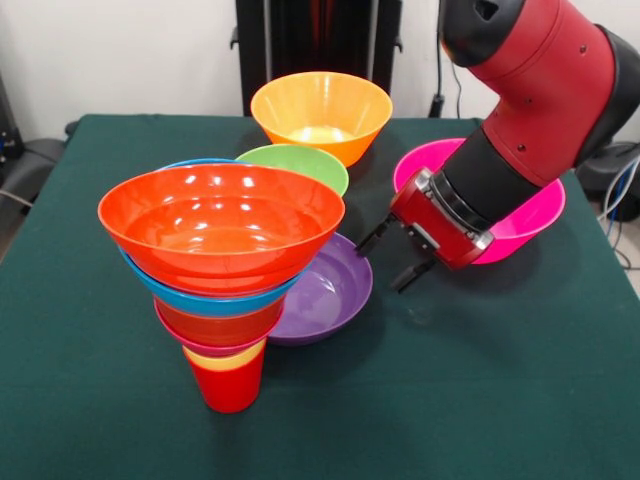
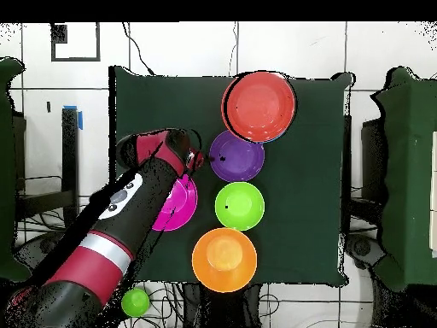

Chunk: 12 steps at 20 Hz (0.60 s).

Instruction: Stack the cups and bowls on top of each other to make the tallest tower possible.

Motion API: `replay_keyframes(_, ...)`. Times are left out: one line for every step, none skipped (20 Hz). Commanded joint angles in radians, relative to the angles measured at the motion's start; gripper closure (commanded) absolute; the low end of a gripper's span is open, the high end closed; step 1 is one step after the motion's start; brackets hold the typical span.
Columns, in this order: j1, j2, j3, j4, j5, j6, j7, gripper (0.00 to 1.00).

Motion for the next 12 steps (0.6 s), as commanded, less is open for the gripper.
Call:
replay_keyframes(-0.018, 0.069, 0.139, -0.009, -0.057, -0.08, 0.046, 0.0)
replay_keyframes(-0.018, 0.07, 0.139, -0.01, -0.057, -0.082, 0.046, 0.0)
replay_keyframes(-0.017, 0.07, 0.139, -0.009, -0.057, -0.084, 0.045, 0.0)
replay_keyframes(-0.017, 0.071, 0.138, -0.009, -0.057, -0.085, 0.044, 0.0)
replay_keyframes(-0.017, 0.073, 0.138, -0.009, -0.057, -0.088, 0.044, 0.0)
replay_keyframes(-0.018, 0.074, 0.138, -0.009, -0.056, -0.09, 0.043, 0.0)
replay_keyframes(-0.018, 0.075, 0.136, -0.01, -0.057, -0.088, 0.042, 0.0)
replay_keyframes(-0.018, 0.077, 0.134, -0.012, -0.058, -0.087, 0.041, 0.0)
replay_keyframes(-0.018, 0.079, 0.132, -0.013, -0.058, -0.086, 0.04, 0.0)
replay_keyframes(-0.017, 0.08, 0.13, -0.014, -0.06, -0.085, 0.038, 0.0)
replay_keyframes(-0.016, 0.08, 0.129, -0.014, -0.058, -0.086, 0.04, 0.0)
replay_keyframes(-0.016, 0.081, 0.129, -0.014, -0.057, -0.087, 0.041, 0.0)
